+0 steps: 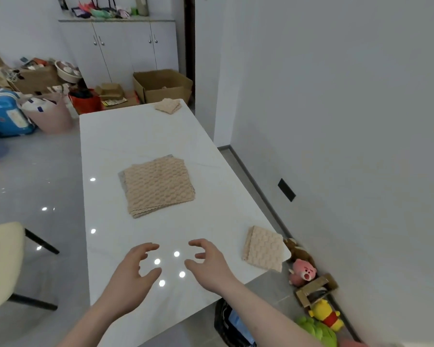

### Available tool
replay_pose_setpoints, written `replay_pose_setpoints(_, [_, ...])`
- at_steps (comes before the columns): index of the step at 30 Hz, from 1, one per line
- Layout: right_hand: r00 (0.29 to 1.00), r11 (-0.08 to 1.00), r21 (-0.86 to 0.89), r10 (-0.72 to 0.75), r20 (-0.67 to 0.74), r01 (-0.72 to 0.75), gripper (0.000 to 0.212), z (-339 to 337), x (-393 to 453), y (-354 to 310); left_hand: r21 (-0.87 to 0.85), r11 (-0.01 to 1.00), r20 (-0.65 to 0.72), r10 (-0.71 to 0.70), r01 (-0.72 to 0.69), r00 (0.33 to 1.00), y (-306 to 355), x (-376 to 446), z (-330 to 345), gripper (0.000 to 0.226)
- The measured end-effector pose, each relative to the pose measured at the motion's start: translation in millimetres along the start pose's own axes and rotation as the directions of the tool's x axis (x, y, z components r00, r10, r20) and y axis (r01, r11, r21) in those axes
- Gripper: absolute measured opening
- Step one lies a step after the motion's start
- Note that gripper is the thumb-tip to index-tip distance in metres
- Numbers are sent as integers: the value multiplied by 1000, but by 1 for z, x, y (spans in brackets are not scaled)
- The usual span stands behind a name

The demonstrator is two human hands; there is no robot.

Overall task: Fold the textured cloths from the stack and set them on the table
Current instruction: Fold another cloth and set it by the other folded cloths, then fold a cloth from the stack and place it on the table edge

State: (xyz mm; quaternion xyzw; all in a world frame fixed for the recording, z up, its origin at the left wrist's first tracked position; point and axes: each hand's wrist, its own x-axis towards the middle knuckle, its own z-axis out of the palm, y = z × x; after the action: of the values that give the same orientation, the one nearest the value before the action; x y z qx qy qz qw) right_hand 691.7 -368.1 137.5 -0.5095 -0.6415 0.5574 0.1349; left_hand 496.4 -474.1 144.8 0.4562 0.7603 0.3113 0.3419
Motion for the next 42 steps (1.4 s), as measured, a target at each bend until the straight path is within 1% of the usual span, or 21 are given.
replay_pose_setpoints(4, [997, 999, 30, 18, -69, -16, 45, 56, 4, -22, 24, 998, 45, 51, -52, 998, -34, 2, -56, 45])
replay_pose_setpoints(8, [984, 995, 91, 61, -169, -46, 44, 123, 4, -42, 57, 993, 134, 93, -101, 987, -76, 12, -117, 45])
replay_pose_setpoints(11, [965, 986, 154, 99, -244, -62, 43, 163, -2, -52, 84, 988, 225, 107, -129, 968, -96, 22, -151, 44])
replay_pose_setpoints(15, [942, 981, 171, 141, -304, -91, 42, 186, -13, -57, 100, 975, 315, 156, -196, 936, -101, 38, -175, 44])
replay_pose_setpoints(19, [930, 982, 158, 153, -333, -105, 40, 191, 4, -69, 68, 970, 331, 198, -233, 922, -102, 70, -194, 44])
replay_pose_setpoints(22, [929, 983, 154, 147, -339, -99, 40, 198, 40, -85, 63, 977, 291, 178, -205, 940, -112, 94, -210, 43])
replay_pose_setpoints(25, [937, 984, 145, 144, -319, -102, 43, 221, 77, -105, 89, 985, 284, 118, -149, 952, -138, 114, -239, 44])
replay_pose_setpoints(28, [946, 981, 178, 133, -296, -82, 43, 242, 102, -125, 102, 988, 276, 80, -112, 958, -166, 136, -267, 43])
replay_pose_setpoints(31, [932, 977, 189, 153, -327, -95, 41, 255, 123, -136, 107, 989, 313, 60, -98, 948, -185, 170, -283, 45])
replay_pose_setpoints(34, [888, 971, 199, 206, -412, -133, 39, 263, 137, -143, 106, 983, 401, 94, -148, 911, -191, 213, -292, 46])
replay_pose_setpoints(37, [808, 957, 239, 271, -523, -167, 38, 275, 148, -155, 87, 954, 499, 207, -287, 842, -183, 263, -303, 44])
replay_pose_setpoints(39, [758, 947, 261, 307, -575, -186, 38, 290, 156, -165, 78, 926, 540, 271, -369, 797, -175, 292, -315, 43])
replay_pose_setpoints(42, [719, 945, 263, 321, -616, -196, 39, 309, 169, -181, 99, 871, 593, 336, -481, 732, -164, 325, -331, 45])
